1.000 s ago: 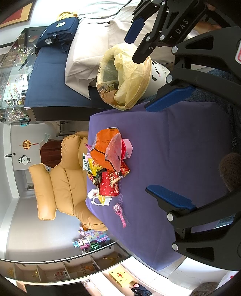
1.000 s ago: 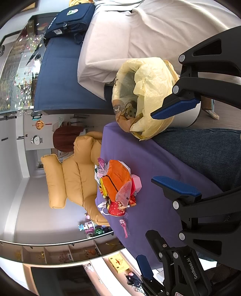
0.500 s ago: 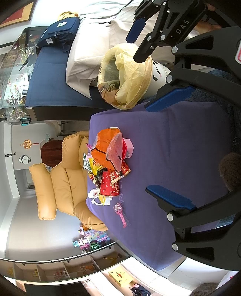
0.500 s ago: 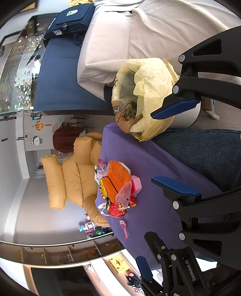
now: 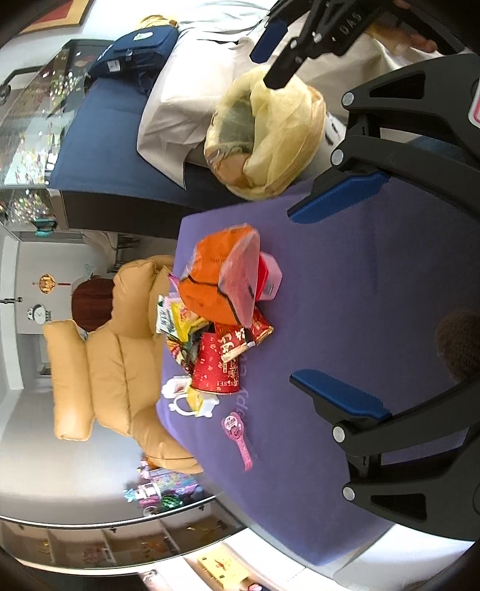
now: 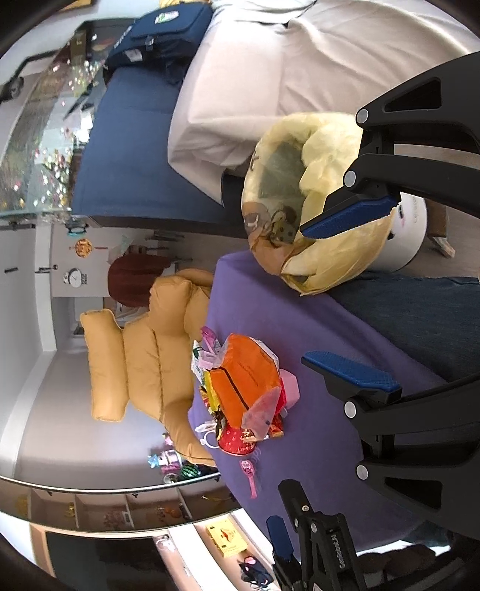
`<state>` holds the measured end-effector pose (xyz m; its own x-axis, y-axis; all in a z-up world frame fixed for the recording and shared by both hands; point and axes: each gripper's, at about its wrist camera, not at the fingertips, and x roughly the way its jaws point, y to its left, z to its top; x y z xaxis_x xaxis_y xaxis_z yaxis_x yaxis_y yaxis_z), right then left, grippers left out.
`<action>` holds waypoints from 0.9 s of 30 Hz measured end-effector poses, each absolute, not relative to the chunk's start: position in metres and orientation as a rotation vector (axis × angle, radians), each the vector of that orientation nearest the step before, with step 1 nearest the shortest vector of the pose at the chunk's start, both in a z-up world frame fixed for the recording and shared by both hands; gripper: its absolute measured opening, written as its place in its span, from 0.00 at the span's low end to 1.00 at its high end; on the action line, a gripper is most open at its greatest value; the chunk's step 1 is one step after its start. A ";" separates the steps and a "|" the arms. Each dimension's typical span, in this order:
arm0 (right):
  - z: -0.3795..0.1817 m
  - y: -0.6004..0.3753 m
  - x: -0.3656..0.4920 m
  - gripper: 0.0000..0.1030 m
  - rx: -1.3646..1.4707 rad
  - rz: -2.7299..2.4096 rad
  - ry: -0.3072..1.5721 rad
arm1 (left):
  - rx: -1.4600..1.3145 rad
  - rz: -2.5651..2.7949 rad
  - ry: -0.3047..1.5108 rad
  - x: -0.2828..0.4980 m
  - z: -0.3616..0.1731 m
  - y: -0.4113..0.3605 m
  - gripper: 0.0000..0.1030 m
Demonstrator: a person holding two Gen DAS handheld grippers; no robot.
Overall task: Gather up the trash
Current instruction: 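Move the right tool to the orange plastic bag while the left tool approaches the candy wrappers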
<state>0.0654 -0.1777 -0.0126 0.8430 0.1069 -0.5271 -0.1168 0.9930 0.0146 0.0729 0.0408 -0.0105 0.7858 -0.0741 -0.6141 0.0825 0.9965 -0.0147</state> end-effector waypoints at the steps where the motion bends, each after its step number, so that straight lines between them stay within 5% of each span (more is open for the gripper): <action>1: -0.015 -0.177 0.074 0.58 -0.019 0.123 0.566 | 0.006 -0.081 0.674 0.083 -0.015 0.045 0.75; 27: -0.093 -0.083 0.300 0.58 0.165 0.436 0.903 | -0.149 -0.118 0.763 0.185 -0.052 0.157 0.80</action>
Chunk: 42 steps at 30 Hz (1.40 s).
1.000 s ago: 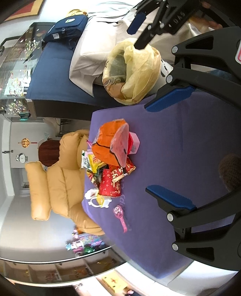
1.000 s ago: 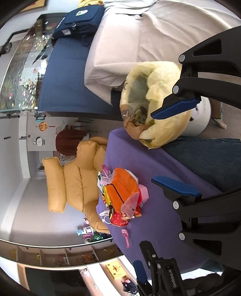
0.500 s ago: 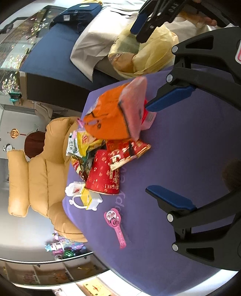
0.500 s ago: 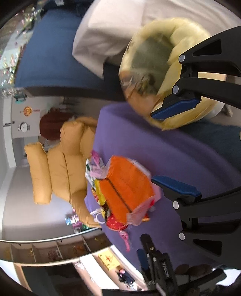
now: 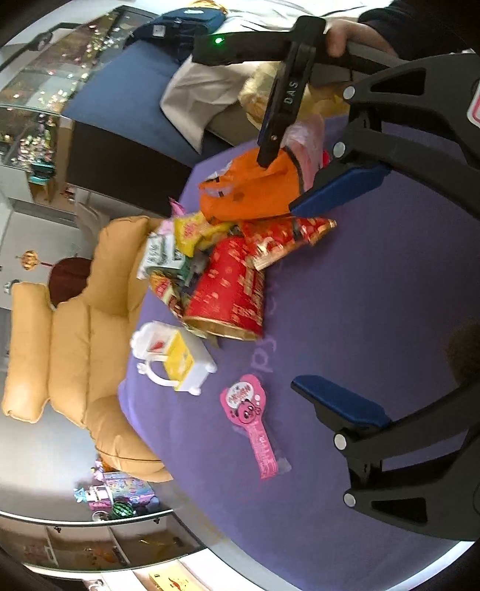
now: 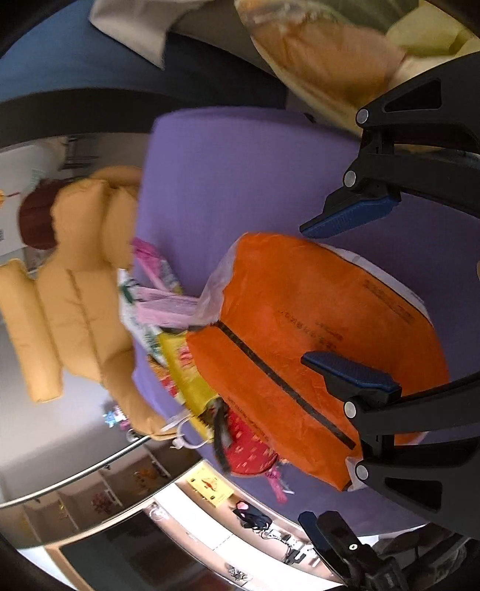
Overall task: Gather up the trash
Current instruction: 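Move the right tool to the orange plastic bag while the left tool approaches the candy wrappers, then grasp the orange plastic bag with the right tool while the left tool grasps a red candy wrapper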
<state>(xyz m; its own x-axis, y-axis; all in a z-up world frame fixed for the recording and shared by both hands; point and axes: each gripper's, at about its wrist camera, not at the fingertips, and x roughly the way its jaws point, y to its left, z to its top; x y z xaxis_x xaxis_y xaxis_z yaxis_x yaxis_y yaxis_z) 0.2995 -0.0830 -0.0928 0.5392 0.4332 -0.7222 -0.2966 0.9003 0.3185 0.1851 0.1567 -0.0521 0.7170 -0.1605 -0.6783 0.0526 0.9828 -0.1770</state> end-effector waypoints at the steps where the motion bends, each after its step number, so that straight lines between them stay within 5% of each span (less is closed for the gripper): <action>1: -0.095 -0.083 0.302 0.58 0.192 0.458 0.903 | -0.147 -0.119 0.777 0.187 -0.055 0.157 0.80; 14: -0.089 -0.099 0.295 0.57 0.061 0.385 0.883 | -0.306 -0.213 0.838 0.211 -0.075 0.149 0.80; 23: -0.095 -0.128 0.290 0.57 0.331 0.458 0.923 | -0.316 -0.232 0.820 0.222 -0.061 0.143 0.71; 36: -0.106 -0.084 0.315 0.57 0.350 0.530 1.013 | -0.312 -0.153 0.796 0.208 -0.064 0.179 0.72; 40: -0.080 -0.077 0.304 0.18 0.203 0.554 0.931 | -0.302 -0.173 0.784 0.207 -0.065 0.179 0.77; 42: -0.065 -0.081 0.302 0.16 0.182 0.569 0.902 | -0.302 -0.186 0.806 0.208 -0.069 0.176 0.77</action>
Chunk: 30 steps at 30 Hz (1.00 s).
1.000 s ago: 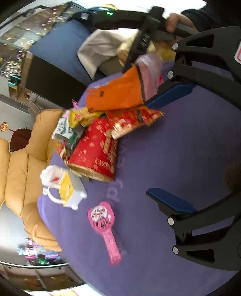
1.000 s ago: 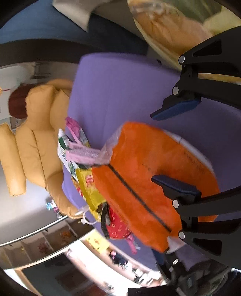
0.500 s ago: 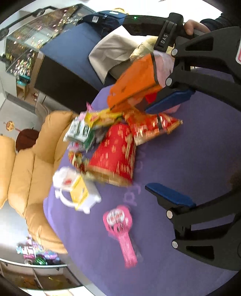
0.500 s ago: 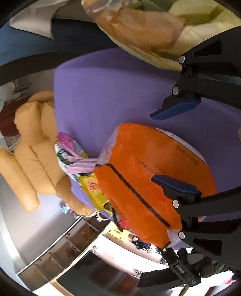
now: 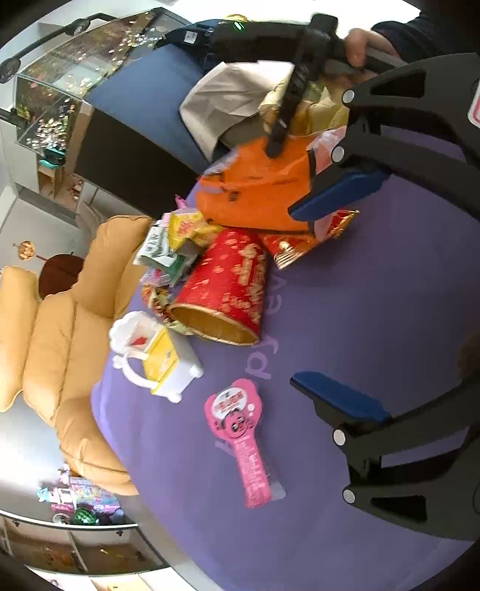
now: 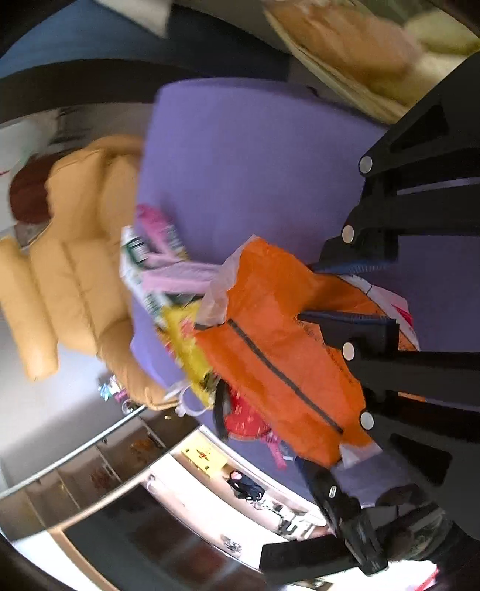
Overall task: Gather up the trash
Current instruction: 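Grasp the orange plastic bag with the right tool while the left tool grasps a red candy wrapper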
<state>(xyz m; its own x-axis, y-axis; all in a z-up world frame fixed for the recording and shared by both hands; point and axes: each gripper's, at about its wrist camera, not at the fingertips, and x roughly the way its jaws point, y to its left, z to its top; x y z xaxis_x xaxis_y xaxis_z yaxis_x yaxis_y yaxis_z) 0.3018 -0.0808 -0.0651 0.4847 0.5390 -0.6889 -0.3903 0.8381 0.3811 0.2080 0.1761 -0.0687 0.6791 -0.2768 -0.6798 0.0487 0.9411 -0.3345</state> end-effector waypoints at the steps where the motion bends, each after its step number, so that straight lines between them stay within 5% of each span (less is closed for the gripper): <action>1: -0.059 -0.084 0.301 0.14 0.173 0.572 0.887 | -0.302 -0.190 0.813 0.209 -0.070 0.175 0.77; 7: -0.021 -0.123 0.299 0.11 0.120 0.450 0.778 | -0.306 -0.244 0.809 0.215 -0.066 0.159 0.76; 16: -0.014 -0.153 0.289 0.11 0.075 0.315 0.728 | -0.212 -0.323 0.905 0.257 -0.076 0.125 0.59; 24: -0.023 -0.123 0.277 0.11 -0.065 0.322 0.676 | -0.279 -0.329 0.915 0.250 -0.079 0.126 0.14; 30: -0.007 -0.119 0.274 0.11 -0.025 0.366 0.639 | -0.258 -0.301 0.813 0.231 -0.042 0.135 0.10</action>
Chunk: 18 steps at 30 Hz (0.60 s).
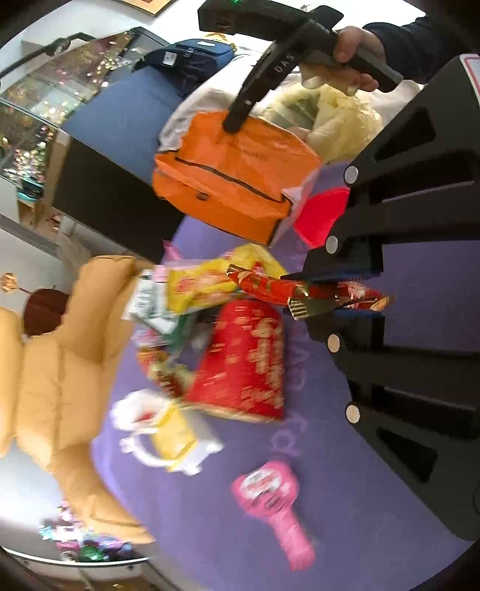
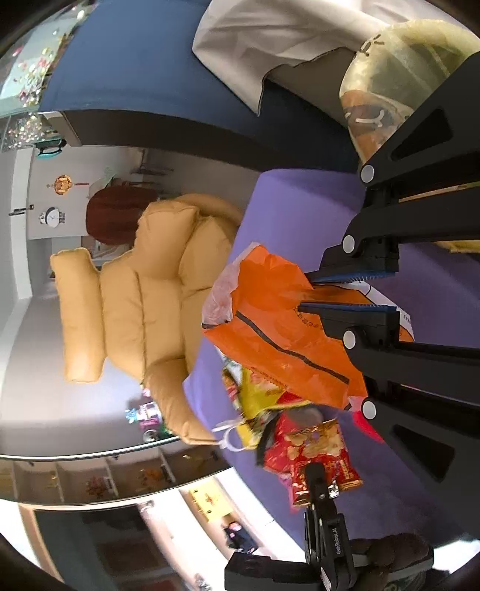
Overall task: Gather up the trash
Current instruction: 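Grasp the orange plastic bag with the right tool while the left tool grasps a red candy wrapper, then carry both items to the bin and open the left tool over it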
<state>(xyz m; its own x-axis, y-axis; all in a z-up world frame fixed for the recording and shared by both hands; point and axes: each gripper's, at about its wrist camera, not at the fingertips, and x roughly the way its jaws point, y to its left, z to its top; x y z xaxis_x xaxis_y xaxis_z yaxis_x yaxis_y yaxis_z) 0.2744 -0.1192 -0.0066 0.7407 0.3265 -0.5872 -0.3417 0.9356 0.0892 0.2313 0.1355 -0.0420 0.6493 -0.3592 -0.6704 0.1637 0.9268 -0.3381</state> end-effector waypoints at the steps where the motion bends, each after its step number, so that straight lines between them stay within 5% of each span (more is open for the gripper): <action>1: -0.002 -0.120 0.274 0.11 -0.017 0.367 0.630 | -0.243 -0.290 0.786 0.230 -0.033 0.136 0.10; 9: 0.028 -0.143 0.254 0.11 -0.017 0.318 0.555 | -0.196 -0.305 0.692 0.229 0.008 0.116 0.10; 18: 0.038 -0.226 0.213 0.11 -0.002 0.161 0.521 | -0.156 -0.514 0.724 0.236 0.014 0.011 0.10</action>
